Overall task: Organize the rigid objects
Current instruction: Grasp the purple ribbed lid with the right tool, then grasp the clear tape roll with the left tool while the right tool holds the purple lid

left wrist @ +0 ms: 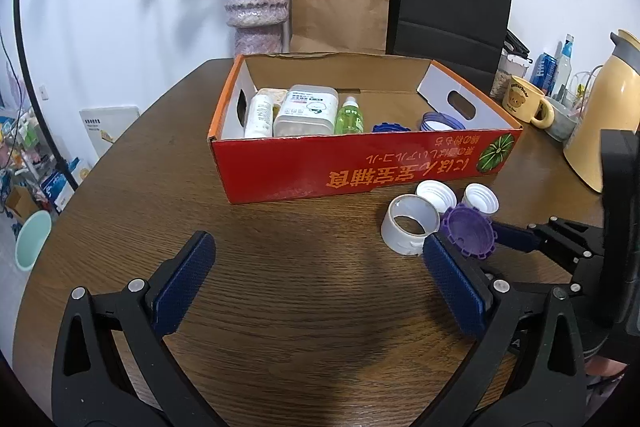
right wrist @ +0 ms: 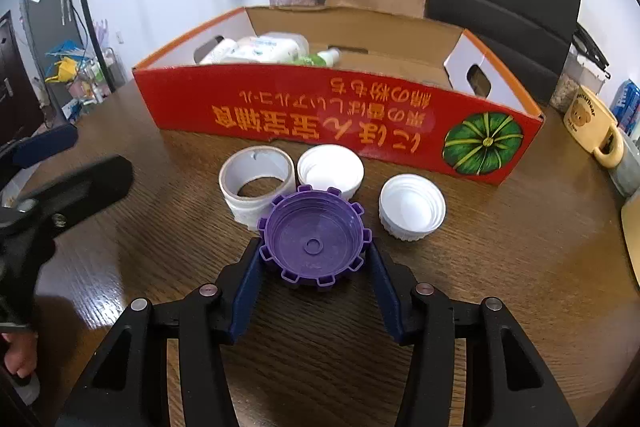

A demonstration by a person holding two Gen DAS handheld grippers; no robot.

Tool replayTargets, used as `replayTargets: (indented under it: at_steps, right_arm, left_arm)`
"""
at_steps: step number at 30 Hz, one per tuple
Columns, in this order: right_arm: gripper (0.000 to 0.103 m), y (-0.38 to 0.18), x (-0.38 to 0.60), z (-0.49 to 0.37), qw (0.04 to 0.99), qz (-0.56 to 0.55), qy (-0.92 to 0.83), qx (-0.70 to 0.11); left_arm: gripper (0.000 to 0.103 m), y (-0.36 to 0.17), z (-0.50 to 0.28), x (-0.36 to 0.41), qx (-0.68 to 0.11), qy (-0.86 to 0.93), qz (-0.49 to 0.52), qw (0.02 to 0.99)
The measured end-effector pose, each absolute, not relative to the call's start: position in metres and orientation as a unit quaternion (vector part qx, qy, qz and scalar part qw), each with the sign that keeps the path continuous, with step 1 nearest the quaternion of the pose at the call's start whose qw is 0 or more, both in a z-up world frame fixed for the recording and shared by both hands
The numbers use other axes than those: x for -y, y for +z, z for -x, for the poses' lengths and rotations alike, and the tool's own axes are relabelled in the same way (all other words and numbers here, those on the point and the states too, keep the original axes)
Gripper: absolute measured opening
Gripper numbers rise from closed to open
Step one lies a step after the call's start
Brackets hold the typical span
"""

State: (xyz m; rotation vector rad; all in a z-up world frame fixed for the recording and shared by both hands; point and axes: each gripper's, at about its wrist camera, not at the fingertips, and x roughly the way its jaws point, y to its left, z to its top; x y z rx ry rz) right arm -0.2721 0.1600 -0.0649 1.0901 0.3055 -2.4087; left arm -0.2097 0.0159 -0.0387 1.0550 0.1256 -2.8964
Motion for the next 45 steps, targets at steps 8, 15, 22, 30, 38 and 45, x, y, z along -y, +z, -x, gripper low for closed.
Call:
replayTargets:
  at_steps: [8, 15, 22, 30, 38, 45]
  right_arm:
    - [0.056, -0.055, -0.169, 0.268, 0.233, -0.374, -0.892, -0.099]
    - [0.056, -0.046, -0.178, 0.268, 0.228, -0.36, -0.9, -0.092]
    - [0.056, -0.041, -0.188, 0.269, 0.224, -0.352, -0.905, -0.089]
    - [0.056, -0.04, -0.206, 0.277, 0.208, -0.35, -0.909, -0.085]
    - [0.056, -0.04, -0.228, 0.285, 0.194, -0.349, -0.914, -0.073]
    - [0.056, -0.041, -0.237, 0.288, 0.19, -0.35, -0.914, -0.069]
  left_arm:
    - [0.103, -0.045, 0.215, -0.021, -0.036, -0.934, -0.354, 0.018]
    - [0.103, -0.051, 0.222, -0.027, -0.029, -0.929, -0.369, 0.008]
    - [0.103, -0.056, 0.231, -0.034, -0.031, -0.924, -0.381, 0.0]
    - [0.103, -0.063, 0.245, -0.05, -0.025, -0.918, -0.397, -0.008]
    - [0.103, -0.07, 0.261, -0.065, -0.018, -0.914, -0.405, -0.004]
    - [0.097, -0.073, 0.269, -0.073, -0.02, -0.911, -0.411, -0.005]
